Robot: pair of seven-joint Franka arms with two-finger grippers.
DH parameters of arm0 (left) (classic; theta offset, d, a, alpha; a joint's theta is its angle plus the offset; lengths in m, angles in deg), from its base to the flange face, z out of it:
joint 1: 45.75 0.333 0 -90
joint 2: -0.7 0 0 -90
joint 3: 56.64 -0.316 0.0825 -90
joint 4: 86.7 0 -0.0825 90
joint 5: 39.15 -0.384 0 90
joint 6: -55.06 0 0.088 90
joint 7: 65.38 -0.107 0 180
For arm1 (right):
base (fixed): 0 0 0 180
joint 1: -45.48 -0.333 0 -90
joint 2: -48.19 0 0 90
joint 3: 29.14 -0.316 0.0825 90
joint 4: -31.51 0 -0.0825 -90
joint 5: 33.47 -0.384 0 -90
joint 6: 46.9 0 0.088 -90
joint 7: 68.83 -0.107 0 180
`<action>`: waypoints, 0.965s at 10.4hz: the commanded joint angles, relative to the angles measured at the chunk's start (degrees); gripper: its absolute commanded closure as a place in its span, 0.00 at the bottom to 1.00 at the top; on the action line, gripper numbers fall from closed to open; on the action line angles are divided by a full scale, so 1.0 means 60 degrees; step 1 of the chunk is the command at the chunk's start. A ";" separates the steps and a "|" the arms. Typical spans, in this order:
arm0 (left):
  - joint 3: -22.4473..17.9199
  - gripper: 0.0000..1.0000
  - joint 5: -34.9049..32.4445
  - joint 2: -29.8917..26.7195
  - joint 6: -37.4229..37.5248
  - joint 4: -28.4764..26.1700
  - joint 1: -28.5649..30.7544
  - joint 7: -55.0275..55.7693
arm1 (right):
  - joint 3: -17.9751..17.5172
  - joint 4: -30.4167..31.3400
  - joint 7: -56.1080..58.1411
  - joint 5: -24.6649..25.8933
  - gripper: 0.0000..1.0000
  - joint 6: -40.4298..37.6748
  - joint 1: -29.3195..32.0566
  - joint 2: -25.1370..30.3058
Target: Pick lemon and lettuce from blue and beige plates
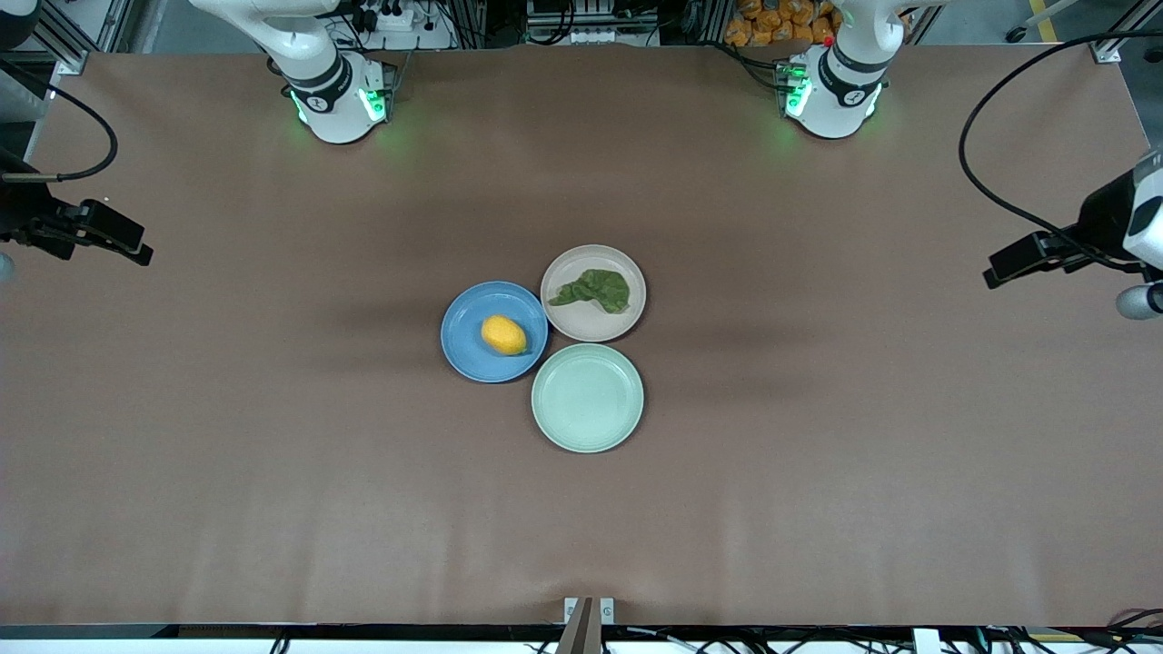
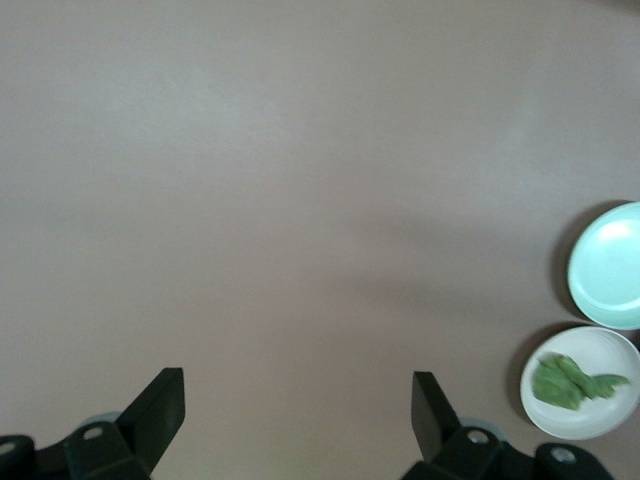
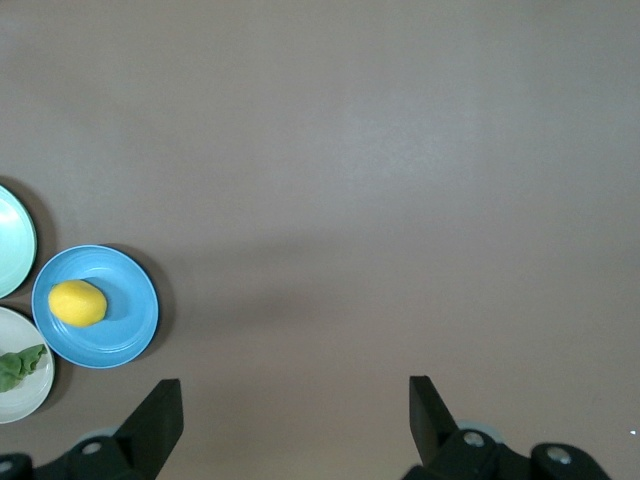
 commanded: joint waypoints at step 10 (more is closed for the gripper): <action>0.1930 0.00 0.2061 0.3035 -0.1838 -0.0396 -0.2515 0.2765 | -0.2409 0.2799 -0.0050 -0.0254 0.00 0.2816 -0.0241 -0.0385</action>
